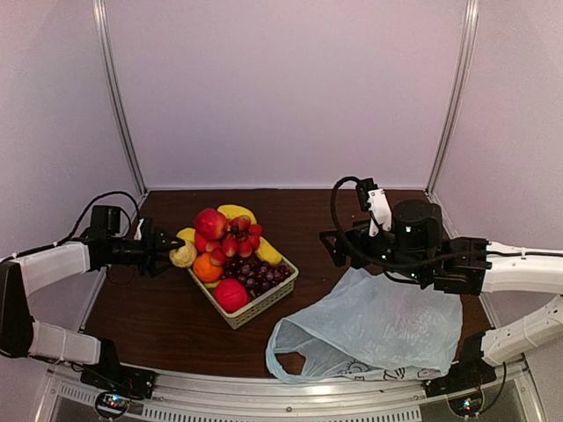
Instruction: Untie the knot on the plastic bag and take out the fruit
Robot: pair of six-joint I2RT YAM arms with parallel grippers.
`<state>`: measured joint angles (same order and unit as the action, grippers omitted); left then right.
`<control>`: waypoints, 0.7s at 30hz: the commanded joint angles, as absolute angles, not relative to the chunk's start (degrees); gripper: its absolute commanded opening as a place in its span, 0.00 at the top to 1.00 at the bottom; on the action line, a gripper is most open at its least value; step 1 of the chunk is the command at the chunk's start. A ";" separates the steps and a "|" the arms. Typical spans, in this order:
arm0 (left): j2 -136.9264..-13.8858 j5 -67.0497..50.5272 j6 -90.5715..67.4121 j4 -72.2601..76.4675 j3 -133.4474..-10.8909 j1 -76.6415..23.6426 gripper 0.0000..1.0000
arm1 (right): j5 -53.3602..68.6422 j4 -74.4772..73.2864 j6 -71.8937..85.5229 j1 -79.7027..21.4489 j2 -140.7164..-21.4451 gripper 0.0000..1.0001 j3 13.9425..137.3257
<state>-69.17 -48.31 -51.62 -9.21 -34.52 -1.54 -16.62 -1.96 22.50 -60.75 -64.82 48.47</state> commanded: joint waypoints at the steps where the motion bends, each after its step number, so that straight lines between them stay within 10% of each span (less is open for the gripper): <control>1: -70.52 -48.59 -50.71 -7.56 -34.02 -1.14 0.31 | -17.93 -1.91 22.65 -61.08 -64.05 0.08 47.64; 12: -67.81 -46.38 -48.81 -12.39 -35.34 -1.14 0.04 | -18.08 -1.91 22.35 -61.22 -63.74 0.07 47.73; 21: -66.28 -45.57 -48.86 -13.18 -34.52 -1.14 0.03 | -18.24 -2.15 22.24 -61.36 -62.94 0.07 47.22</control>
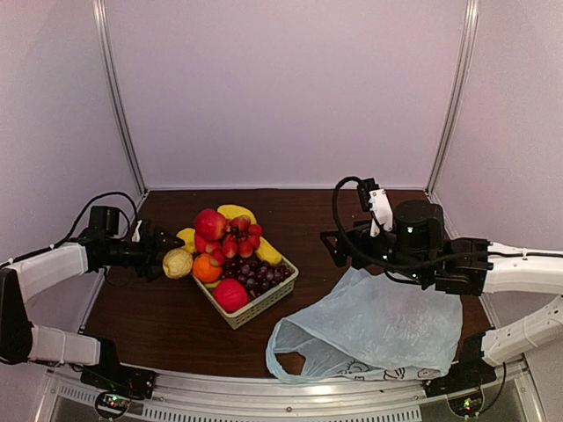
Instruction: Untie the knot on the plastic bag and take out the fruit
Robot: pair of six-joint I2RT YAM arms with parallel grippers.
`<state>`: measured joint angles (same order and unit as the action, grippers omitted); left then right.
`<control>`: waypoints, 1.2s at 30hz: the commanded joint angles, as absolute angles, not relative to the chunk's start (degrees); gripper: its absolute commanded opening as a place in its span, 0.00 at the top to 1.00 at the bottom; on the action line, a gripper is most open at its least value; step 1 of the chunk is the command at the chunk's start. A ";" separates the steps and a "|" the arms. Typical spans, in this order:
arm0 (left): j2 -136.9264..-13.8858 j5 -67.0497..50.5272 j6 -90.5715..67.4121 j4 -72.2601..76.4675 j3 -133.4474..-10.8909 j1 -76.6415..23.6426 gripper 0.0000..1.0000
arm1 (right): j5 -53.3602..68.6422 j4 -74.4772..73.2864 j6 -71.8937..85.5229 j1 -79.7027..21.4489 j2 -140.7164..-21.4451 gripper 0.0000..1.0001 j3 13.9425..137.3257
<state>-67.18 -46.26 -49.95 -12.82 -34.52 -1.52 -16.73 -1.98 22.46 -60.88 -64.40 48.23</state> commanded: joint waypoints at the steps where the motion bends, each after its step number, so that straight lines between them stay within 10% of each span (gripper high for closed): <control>1: -66.15 -45.60 -48.90 -13.18 -34.34 -1.14 0.03 | -18.20 -2.17 22.29 -61.36 -62.93 0.07 47.20; 12: -64.60 -48.35 -48.51 -12.51 -30.93 -1.14 0.17 | -18.36 -1.84 22.47 -61.44 -62.45 0.07 46.60; 36: -40.00 -24.56 -25.44 -32.62 -39.88 -7.83 0.08 | -16.73 -30.07 22.41 -64.93 -58.48 0.03 51.77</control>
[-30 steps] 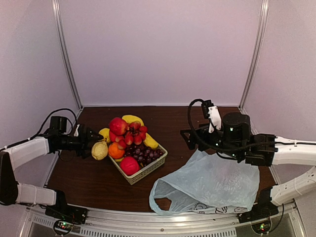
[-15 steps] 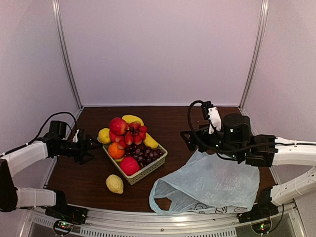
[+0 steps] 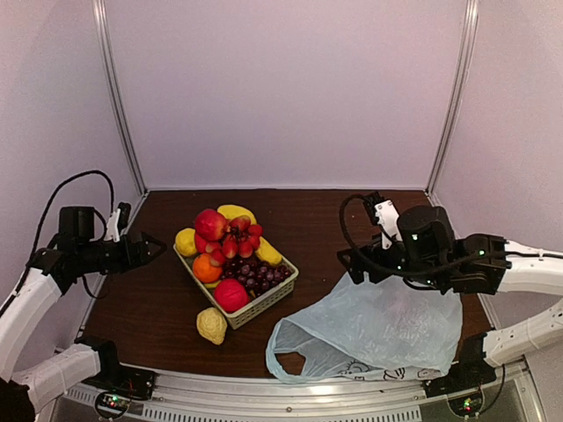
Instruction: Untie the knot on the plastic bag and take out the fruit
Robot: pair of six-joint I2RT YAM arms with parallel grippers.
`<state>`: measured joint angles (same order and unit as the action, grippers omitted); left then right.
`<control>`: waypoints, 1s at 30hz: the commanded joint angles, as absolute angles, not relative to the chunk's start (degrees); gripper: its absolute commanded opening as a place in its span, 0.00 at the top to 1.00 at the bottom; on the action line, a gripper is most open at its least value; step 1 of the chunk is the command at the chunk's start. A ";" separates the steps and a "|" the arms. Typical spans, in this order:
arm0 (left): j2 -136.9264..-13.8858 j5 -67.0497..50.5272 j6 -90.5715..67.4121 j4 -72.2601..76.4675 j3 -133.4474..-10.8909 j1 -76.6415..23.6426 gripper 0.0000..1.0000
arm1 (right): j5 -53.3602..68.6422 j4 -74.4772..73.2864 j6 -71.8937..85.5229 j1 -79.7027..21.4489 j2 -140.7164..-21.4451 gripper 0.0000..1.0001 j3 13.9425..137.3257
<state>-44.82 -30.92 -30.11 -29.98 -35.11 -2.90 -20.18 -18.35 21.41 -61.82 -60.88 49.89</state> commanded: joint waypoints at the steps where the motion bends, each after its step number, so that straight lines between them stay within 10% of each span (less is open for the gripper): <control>1: -38.52 -22.47 -25.59 -33.28 -40.57 -10.68 0.09 | -15.34 -31.69 22.03 -67.06 -58.40 0.03 51.83; 11: -36.33 -4.76 -33.77 -34.52 -41.17 -38.27 0.14 | -25.29 -45.38 29.02 -90.32 -71.48 0.03 57.35; 22: -36.83 1.33 -37.93 -33.85 -42.67 -50.22 0.15 | -42.38 -64.29 43.51 -93.21 -86.60 0.03 65.03; 30: -39.94 2.24 -36.74 -33.58 -48.49 -52.91 0.16 | -44.43 -64.55 44.50 -88.54 -87.27 0.54 65.01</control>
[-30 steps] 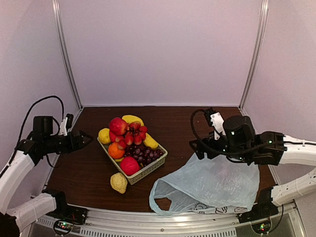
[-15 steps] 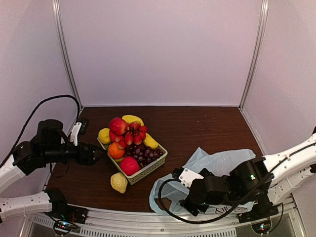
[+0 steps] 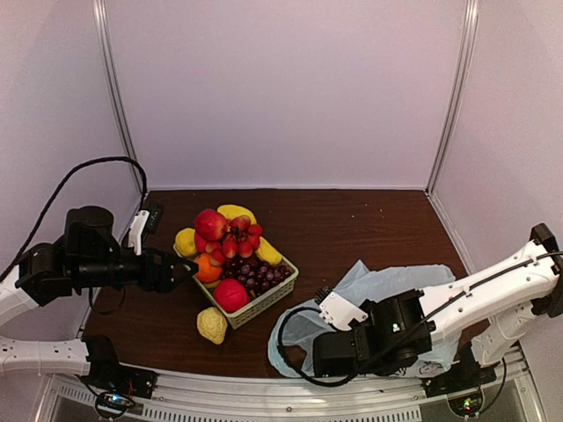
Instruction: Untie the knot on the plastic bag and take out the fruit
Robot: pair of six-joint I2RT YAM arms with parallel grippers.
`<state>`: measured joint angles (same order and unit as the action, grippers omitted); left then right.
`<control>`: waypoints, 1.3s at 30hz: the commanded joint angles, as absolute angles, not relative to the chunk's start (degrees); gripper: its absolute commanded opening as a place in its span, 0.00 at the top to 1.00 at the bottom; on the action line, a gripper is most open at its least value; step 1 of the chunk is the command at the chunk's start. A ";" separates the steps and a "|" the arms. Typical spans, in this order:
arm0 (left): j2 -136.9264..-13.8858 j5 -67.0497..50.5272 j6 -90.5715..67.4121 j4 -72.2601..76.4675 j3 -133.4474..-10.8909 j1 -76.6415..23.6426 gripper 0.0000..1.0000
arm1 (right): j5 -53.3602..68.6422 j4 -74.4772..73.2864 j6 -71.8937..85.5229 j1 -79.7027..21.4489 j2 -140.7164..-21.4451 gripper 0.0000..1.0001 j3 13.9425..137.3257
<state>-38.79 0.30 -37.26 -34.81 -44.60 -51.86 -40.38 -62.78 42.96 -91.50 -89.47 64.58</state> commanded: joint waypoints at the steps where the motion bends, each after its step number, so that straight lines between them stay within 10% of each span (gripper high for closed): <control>1: -40.41 2.14 -36.47 -33.58 -49.58 -52.99 0.16 | -44.18 -63.42 43.88 -86.88 -85.84 0.66 64.70; 6: -45.41 0.01 -34.91 -29.93 -54.16 -53.82 0.16 | -38.53 -52.13 36.43 -78.63 -73.09 1.00 62.33; 16: -67.00 1.49 -31.50 -15.59 -68.57 -70.28 0.19 | -15.83 -33.01 25.41 -62.45 -53.23 1.00 55.58; 39: -109.57 12.05 -30.29 7.85 -76.25 -77.26 0.60 | 0.92 -12.98 33.81 -55.40 -36.92 1.00 38.74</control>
